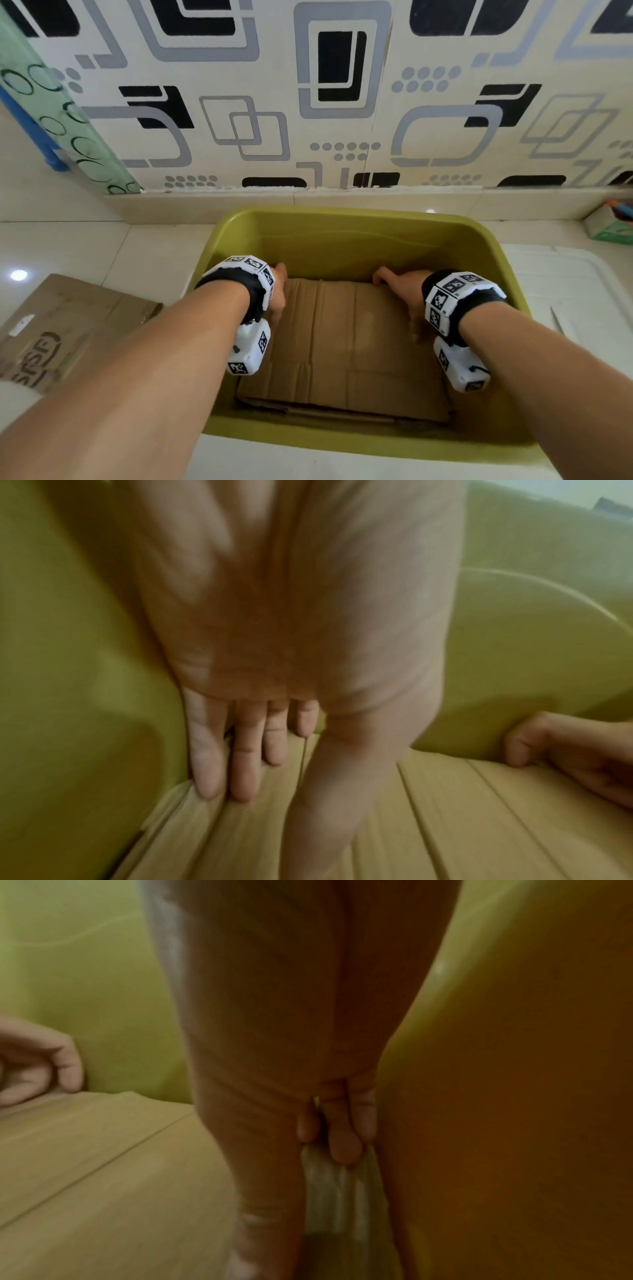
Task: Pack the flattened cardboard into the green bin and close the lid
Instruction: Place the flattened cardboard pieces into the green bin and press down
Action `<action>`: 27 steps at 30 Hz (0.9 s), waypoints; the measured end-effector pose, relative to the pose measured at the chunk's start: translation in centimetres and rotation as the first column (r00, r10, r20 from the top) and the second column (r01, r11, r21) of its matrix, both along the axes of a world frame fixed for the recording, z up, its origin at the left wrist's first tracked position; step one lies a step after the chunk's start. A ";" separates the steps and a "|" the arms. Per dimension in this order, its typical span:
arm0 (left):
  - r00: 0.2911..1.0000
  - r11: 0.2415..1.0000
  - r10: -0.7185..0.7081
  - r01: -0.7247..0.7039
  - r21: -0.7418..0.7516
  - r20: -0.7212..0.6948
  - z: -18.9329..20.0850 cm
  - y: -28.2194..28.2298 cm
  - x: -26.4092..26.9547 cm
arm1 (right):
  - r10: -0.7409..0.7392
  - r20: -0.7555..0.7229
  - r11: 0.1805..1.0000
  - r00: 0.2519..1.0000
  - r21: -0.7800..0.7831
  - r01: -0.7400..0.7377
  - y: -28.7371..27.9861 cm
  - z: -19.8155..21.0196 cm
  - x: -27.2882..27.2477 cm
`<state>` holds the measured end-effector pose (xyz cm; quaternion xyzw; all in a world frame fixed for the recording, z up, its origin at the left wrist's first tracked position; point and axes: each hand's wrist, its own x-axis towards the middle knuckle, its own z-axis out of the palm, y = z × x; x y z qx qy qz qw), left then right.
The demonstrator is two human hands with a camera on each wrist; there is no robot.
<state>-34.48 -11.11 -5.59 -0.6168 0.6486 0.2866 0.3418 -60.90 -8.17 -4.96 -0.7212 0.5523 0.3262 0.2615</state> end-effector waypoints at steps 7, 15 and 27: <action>0.999 0.994 0.042 -0.041 -0.100 0.008 -1.1 1.6 -0.1 | -0.005 0.013 1.000 1.000 -0.004 0.005 0.7 1.4 0.1; 0.834 0.919 0.384 -0.387 0.076 -0.397 6.1 3.5 0.7 | 0.042 -0.028 0.999 0.999 -0.003 -0.042 1.0 5.0 2.7; -0.122 0.510 0.367 -0.802 0.310 -0.922 21.6 5.7 17.6 | 0.026 0.508 0.923 0.861 -0.343 0.174 -1.2 20.1 13.8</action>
